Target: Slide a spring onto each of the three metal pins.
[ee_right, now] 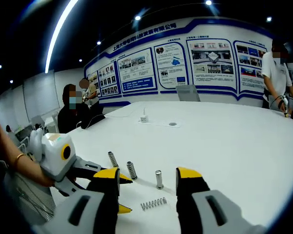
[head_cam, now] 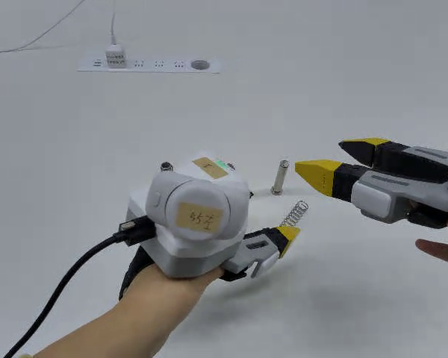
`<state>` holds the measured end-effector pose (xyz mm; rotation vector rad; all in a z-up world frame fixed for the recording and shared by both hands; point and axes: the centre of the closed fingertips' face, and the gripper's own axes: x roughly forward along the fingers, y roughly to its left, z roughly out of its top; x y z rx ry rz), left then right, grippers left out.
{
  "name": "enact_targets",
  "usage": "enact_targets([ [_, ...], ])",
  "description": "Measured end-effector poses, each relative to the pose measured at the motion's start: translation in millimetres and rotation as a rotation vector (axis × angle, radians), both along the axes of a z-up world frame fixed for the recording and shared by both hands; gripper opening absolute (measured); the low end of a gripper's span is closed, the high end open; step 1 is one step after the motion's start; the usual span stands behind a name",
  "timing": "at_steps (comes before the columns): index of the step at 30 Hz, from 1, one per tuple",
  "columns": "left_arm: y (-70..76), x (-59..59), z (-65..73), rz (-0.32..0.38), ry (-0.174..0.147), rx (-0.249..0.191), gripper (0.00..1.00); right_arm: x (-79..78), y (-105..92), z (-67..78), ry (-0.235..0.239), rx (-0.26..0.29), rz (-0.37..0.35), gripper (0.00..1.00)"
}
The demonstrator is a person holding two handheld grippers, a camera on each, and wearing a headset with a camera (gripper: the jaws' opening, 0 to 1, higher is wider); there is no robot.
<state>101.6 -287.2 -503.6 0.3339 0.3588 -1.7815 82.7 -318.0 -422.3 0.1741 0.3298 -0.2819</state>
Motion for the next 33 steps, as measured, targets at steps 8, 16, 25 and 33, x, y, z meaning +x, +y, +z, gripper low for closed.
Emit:
enact_targets([
  [8,-10.3,-7.1,-9.2,-0.005,0.004,0.009,0.36,-11.6,4.4,-3.8,-0.001,0.017,-0.019,0.48],
  [16,-17.6,-14.2,-19.9,-0.002,0.026,0.029,0.3,-17.5,6.0,-3.5,0.0,0.017,-0.03,0.47],
  [25,-19.7,-16.7,-31.5,-0.042,-0.014,0.053,0.22,-22.0,6.7,-4.3,-0.008,0.038,-0.054,0.47],
  [33,-17.5,-20.9,-35.0,-0.077,-0.022,0.065,0.19,-26.0,7.3,-9.3,0.004,0.043,-0.068,0.47],
])
